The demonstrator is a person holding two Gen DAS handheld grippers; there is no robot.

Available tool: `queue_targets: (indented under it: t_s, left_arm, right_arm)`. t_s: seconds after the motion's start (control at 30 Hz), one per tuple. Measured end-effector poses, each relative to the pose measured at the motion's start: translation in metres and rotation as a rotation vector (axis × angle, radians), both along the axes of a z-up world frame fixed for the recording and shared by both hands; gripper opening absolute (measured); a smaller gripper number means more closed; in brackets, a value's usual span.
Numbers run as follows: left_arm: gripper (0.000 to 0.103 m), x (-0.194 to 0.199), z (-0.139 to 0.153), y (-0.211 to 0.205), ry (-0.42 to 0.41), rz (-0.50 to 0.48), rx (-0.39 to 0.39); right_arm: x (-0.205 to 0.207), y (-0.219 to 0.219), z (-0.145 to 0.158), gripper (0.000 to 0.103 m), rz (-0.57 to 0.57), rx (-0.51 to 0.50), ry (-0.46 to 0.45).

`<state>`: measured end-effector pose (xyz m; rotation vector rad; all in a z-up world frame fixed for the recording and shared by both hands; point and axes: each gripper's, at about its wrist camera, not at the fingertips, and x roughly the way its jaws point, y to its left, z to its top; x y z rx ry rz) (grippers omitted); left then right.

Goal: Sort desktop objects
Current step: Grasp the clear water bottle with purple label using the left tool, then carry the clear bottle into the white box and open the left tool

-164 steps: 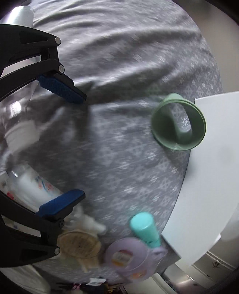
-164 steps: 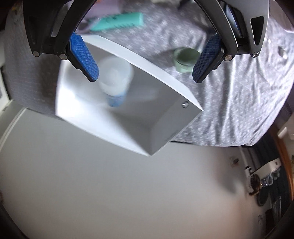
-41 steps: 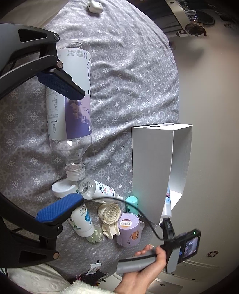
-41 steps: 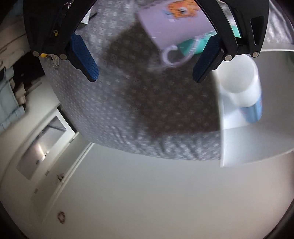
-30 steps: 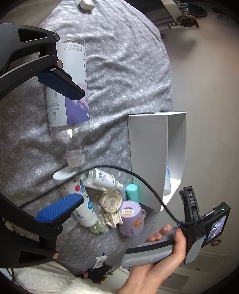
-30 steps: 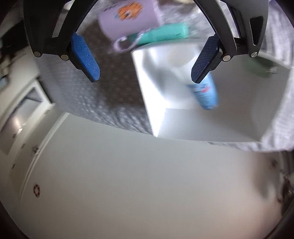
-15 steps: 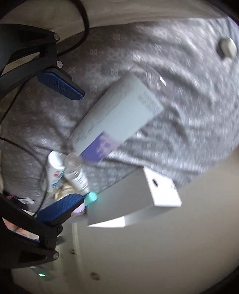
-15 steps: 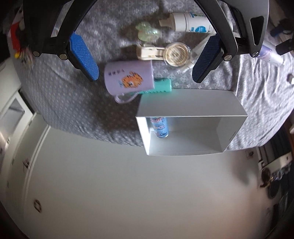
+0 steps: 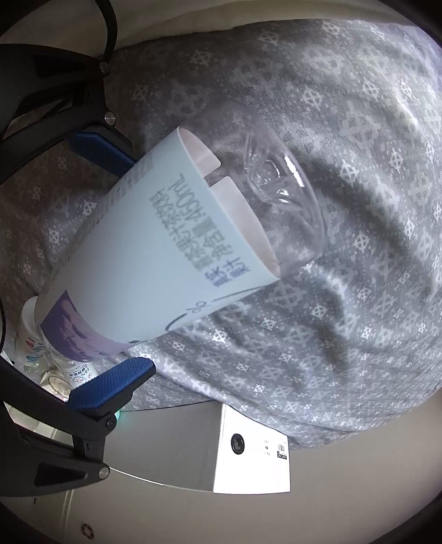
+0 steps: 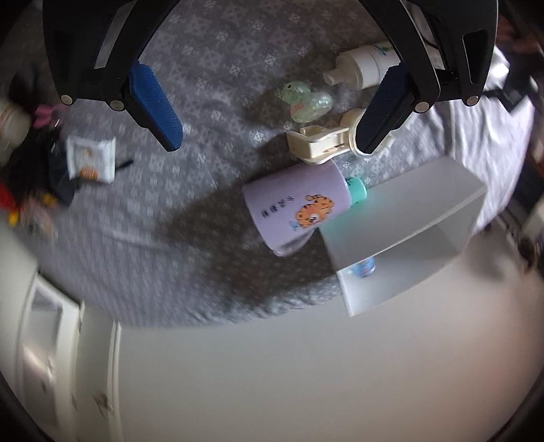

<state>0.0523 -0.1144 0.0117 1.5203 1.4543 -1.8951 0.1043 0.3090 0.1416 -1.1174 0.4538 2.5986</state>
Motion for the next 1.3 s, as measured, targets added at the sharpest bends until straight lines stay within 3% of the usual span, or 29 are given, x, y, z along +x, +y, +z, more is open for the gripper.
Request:
queue_targets:
  t_s: [0.1,0.17,0.37,0.77,0.93,1.0,1.1,1.2,1.3]
  left_arm:
    - [0.093,0.002,0.003,0.001,-0.009,-0.007,-0.011]
    - [0.079,0.006,0.006,-0.001,-0.001,-0.003,-0.01]
    - [0.068,0.011,0.013,-0.015,0.069,0.013,0.032]
    - [0.061,0.013,0.054,0.0,0.282,-0.043,0.072]
    - [0.06,0.013,0.091,0.009,0.399,-0.058,0.192]
    - [0.06,0.012,0.116,0.014,0.472,-0.082,0.201]
    - [0.06,-0.008,0.156,0.022,0.603,-0.109,0.145]
    - [0.06,-0.033,0.187,0.025,0.703,-0.124,0.023]
    - [0.06,-0.072,0.2,0.033,0.725,-0.136,-0.053]
  right_arm:
    - [0.007,0.019,-0.002,0.103,-0.068,-0.112,0.04]
    - [0.01,0.027,-0.005,0.103,-0.096,-0.161,0.049]
    - [0.018,0.045,-0.011,0.103,-0.171,-0.307,0.081]
    - [0.024,0.057,-0.019,0.103,-0.227,-0.389,0.094]
    - [0.022,0.057,-0.023,0.103,-0.232,-0.399,0.084]
    - [0.022,0.057,-0.024,0.103,-0.231,-0.404,0.081]
    - [0.021,0.058,-0.026,0.103,-0.234,-0.416,0.077]
    - [0.021,0.058,-0.028,0.103,-0.237,-0.431,0.075]
    - [0.019,0.058,-0.032,0.103,-0.237,-0.448,0.07]
